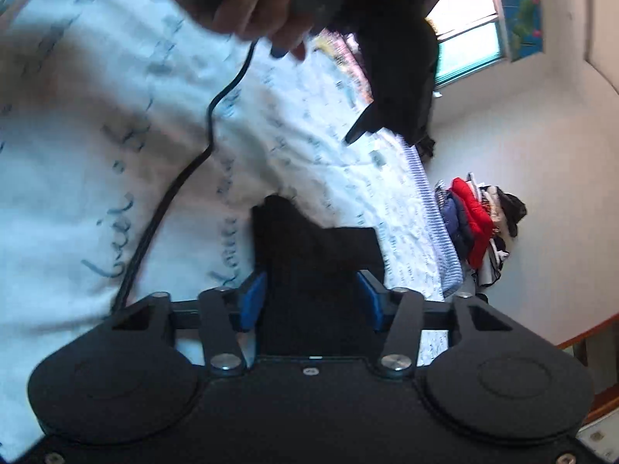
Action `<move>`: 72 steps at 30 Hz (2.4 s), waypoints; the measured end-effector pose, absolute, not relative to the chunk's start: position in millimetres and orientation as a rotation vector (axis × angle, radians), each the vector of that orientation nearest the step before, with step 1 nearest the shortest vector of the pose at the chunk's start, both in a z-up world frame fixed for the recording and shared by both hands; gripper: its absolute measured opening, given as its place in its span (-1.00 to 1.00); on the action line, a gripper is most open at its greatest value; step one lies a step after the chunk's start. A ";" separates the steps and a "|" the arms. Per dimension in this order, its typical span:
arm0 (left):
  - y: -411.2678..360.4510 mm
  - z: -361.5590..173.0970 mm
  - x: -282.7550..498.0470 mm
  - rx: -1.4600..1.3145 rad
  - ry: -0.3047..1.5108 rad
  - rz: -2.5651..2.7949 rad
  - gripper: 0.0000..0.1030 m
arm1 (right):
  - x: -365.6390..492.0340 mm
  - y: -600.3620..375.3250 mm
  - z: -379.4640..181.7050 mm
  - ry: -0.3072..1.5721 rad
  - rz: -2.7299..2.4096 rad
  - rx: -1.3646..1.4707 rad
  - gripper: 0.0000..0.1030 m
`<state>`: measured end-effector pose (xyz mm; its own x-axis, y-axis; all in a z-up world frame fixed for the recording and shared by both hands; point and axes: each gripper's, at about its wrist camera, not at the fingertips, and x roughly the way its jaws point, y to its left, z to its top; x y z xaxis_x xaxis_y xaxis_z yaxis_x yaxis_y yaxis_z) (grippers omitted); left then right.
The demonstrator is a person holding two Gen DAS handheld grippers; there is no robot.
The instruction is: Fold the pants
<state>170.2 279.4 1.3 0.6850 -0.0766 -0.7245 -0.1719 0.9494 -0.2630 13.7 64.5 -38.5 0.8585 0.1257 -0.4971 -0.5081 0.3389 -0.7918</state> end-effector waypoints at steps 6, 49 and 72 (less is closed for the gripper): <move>260.4 -0.2 157.8 -0.259 0.835 -0.056 0.98 | 6.1 71.2 -40.8 0.366 0.439 -1.233 -0.23; 202.5 -51.8 229.3 -0.810 1.070 -0.463 -0.59 | 30.1 -32.4 48.7 0.485 0.626 -0.296 -0.63; 116.5 52.7 137.9 -0.441 0.819 -0.409 -0.60 | 55.3 -125.7 41.1 0.493 0.532 0.191 -0.57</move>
<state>137.9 116.5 52.7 0.6160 -0.5080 -0.6020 0.1770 0.8340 -0.5226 55.3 -125.7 41.1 0.7489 0.5284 -0.3999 -0.4386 0.8476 0.2987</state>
